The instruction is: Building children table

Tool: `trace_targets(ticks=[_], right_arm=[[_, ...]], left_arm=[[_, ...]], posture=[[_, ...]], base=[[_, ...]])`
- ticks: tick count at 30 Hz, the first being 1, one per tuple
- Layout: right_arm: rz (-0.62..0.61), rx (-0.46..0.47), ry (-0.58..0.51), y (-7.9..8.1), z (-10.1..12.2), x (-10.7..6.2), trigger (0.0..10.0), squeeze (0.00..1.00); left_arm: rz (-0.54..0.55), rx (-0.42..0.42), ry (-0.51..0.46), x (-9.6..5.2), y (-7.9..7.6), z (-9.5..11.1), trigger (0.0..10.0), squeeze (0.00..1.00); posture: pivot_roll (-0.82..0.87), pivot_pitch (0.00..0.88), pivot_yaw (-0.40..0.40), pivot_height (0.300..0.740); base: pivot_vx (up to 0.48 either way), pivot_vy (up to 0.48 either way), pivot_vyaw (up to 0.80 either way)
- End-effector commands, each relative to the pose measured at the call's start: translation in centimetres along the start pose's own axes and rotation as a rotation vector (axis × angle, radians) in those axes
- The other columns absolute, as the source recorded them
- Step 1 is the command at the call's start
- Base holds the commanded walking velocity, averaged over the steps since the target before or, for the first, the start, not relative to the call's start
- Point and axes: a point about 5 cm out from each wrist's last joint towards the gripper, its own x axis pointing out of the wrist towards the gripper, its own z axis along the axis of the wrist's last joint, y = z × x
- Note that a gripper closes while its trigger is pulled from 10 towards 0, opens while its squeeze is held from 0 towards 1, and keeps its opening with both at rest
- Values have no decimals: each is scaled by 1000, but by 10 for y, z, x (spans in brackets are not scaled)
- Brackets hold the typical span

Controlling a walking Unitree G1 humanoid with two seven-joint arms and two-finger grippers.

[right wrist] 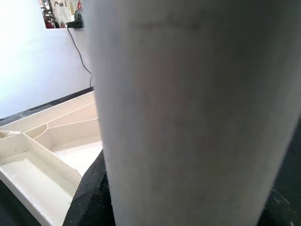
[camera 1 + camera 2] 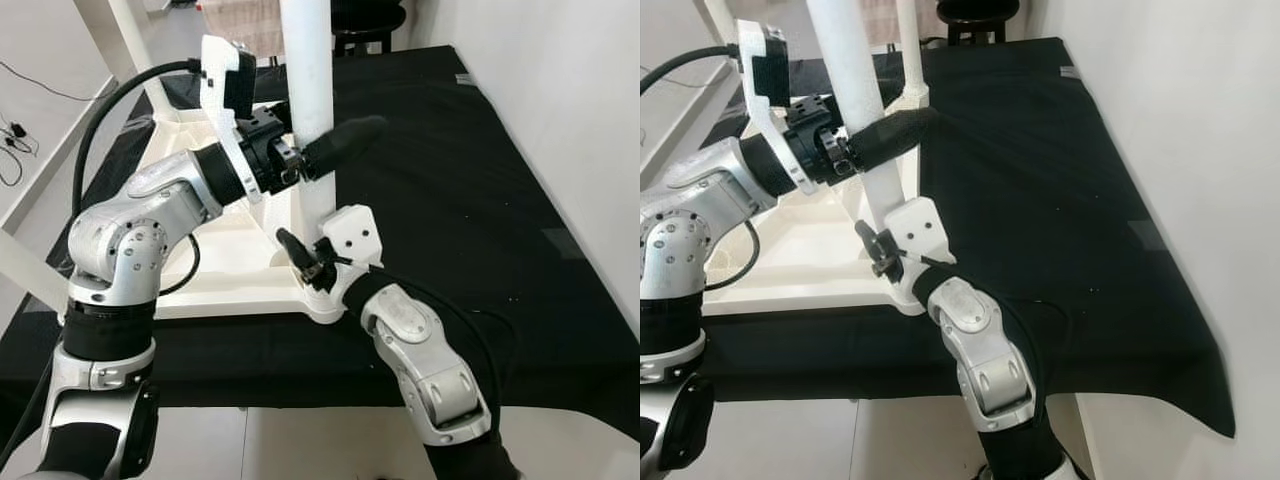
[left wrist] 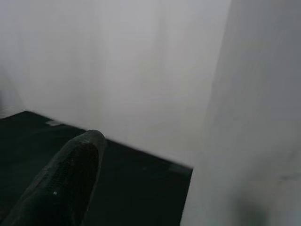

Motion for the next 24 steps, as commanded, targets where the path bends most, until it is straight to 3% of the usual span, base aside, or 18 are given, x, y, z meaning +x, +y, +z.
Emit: trace_targets(ticks=[1, 2, 4, 21, 22, 23, 24], right_arm=[[133, 42, 151, 25, -33, -1, 10000, 0], [133, 40, 151, 25, -33, -1, 10000, 0], [134, 37, 152, 25, -33, -1, 10000, 0], [133, 11, 158, 21, -34, 1, 10000, 0], [144, 16, 154, 21, -33, 1, 10000, 310], [165, 35, 147, 19, -31, 2, 10000, 1000], [165, 35, 147, 19, -31, 2, 10000, 1000]], left_arm=[[28, 54, 37, -2, 2, -3, 9608, 0], [30, 61, 40, -2, 2, -2, 8549, 0], [27, 54, 35, -1, 1, -2, 353, 0], [20, 98, 67, 3, -4, -1, 0, 0], [20, 96, 68, 3, -4, -1, 0, 0], [21, 95, 69, 3, -5, -2, 0, 0], [21, 95, 69, 3, -5, -2, 0, 0]], posture=[[-13, 182, 77, 740], [-13, 182, 77, 740], [-13, 182, 77, 740], [-12, 178, 73, 740], [-12, 176, 72, 740], [-12, 175, 70, 740], [-12, 175, 70, 740]], base=[[0, 0, 0], [0, 0, 0], [0, 0, 0], [0, 0, 0], [0, 0, 0], [0, 0, 0], [0, 0, 0]])
